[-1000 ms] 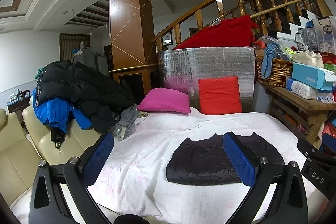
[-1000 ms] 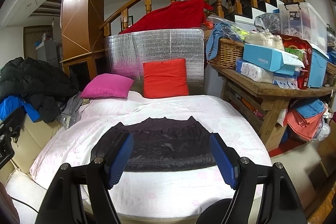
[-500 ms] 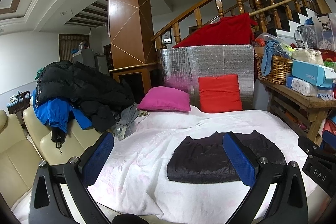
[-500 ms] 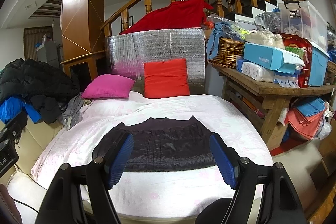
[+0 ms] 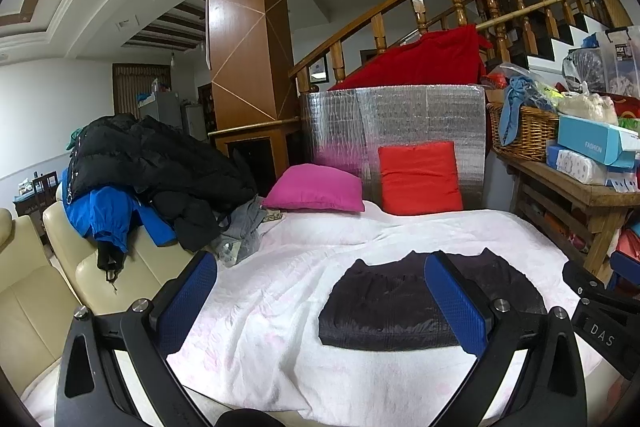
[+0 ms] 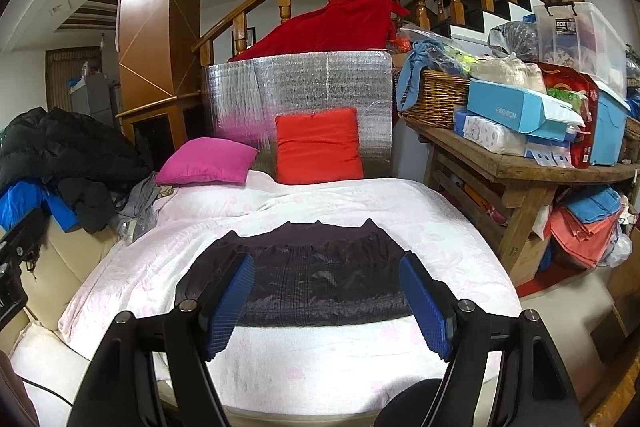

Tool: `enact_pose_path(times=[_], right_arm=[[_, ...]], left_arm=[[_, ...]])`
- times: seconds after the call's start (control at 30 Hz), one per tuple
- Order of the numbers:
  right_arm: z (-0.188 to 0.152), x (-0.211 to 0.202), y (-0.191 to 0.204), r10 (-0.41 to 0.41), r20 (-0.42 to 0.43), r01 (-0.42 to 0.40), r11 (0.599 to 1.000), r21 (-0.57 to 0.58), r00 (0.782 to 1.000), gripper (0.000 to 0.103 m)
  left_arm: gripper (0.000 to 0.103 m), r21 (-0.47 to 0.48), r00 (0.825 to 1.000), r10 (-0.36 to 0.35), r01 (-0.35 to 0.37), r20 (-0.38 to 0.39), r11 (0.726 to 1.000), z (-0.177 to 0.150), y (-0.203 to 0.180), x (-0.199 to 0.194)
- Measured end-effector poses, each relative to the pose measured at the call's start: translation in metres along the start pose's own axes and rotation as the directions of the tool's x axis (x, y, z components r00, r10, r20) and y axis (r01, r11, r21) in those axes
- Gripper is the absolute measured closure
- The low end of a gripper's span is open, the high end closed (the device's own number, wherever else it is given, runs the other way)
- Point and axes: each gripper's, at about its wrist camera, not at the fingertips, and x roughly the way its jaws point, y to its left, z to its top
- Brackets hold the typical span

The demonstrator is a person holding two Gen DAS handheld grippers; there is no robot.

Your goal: Fold large clothes

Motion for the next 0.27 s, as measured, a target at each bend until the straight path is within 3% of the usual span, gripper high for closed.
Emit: enact_pose_path(times=[0.27], right_arm=[[0.008,0.027,0.004,0.001,-0.026,-0.002,1.000,-0.019,1.000,0.025]], left_arm=[[0.000,-0.007,1.000,-0.017,0.017,-0.025,1.000,0.000,-0.004,0.028]])
